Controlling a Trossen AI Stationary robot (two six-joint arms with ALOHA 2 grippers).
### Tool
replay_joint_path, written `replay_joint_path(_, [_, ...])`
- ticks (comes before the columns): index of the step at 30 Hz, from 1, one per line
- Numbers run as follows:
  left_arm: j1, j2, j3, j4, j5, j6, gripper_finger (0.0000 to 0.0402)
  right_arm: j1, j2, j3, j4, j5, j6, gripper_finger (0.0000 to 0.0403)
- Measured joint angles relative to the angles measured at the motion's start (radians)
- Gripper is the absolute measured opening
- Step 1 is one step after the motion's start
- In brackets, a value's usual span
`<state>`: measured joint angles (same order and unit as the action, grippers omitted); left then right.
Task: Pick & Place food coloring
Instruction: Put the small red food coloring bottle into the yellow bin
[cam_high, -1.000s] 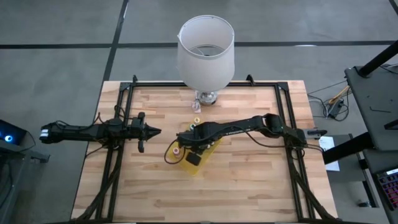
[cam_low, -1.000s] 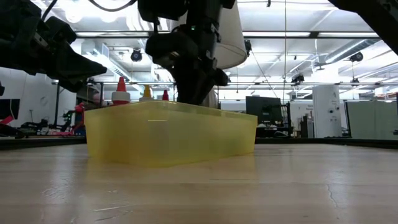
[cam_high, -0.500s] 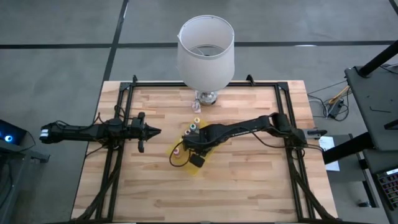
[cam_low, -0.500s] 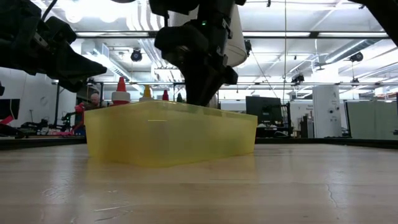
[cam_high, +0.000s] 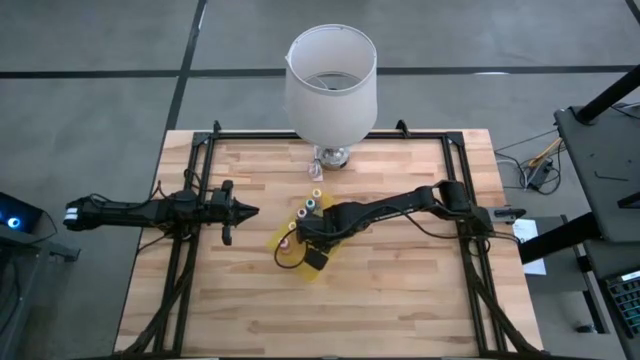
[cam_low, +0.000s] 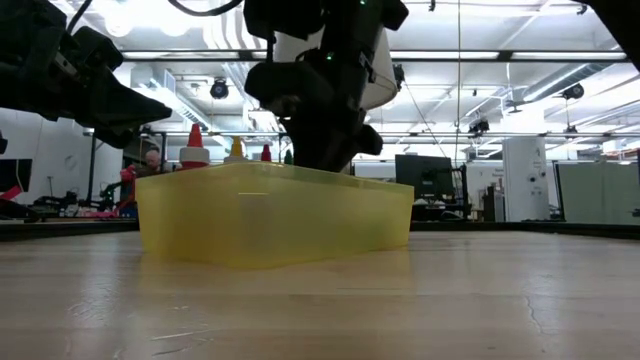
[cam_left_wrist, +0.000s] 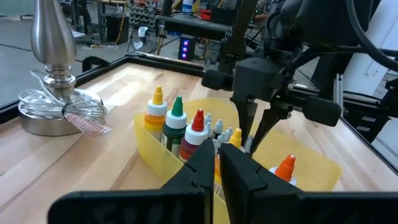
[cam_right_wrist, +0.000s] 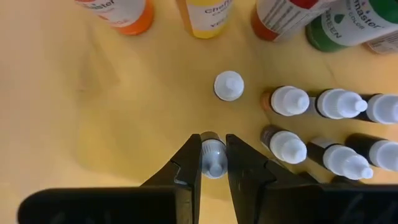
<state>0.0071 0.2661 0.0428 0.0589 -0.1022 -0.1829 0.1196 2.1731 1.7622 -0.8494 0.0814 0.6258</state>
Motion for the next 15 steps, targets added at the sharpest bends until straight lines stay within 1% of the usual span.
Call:
replay_joint_path(6, [0.000, 0.000, 0.000, 0.000, 0.000, 0.000, 0.0000, -0.004, 0.000, -0.019, 0.003, 0.048, 0.002, 0.0045])
replay_joint_path(15, [0.000, 0.000, 0.000, 0.000, 0.000, 0.000, 0.0000, -0.006, 0.000, -0.042, 0.049, 0.050, 0.003, 0.0045])
